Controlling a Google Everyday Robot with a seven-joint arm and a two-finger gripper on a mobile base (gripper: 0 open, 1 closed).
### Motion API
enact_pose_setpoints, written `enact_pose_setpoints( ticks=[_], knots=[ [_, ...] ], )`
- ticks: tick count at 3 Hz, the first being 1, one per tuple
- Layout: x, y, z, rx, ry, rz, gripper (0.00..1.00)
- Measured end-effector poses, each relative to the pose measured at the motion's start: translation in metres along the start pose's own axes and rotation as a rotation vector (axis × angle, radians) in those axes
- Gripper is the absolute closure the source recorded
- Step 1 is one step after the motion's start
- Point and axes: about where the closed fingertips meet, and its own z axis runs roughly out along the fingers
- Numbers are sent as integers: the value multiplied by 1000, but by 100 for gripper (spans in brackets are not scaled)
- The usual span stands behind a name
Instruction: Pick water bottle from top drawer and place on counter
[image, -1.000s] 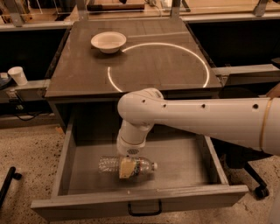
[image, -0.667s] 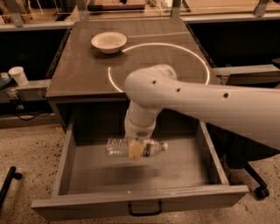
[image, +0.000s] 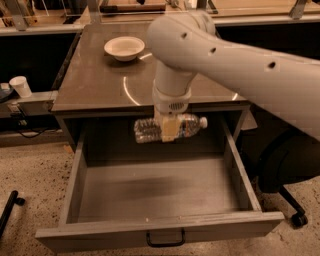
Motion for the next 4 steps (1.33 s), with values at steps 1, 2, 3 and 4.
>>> enact_pose_setpoints(
  ticks=[1,2,3,4],
  knots=[
    [18,-35,-45,-5,65,-32,100],
    [36,-84,-54,-55,61,-9,100],
    [42,-126,-51,-35,8,63,100],
    [43,-165,-83,95,-68,158,100]
  ],
)
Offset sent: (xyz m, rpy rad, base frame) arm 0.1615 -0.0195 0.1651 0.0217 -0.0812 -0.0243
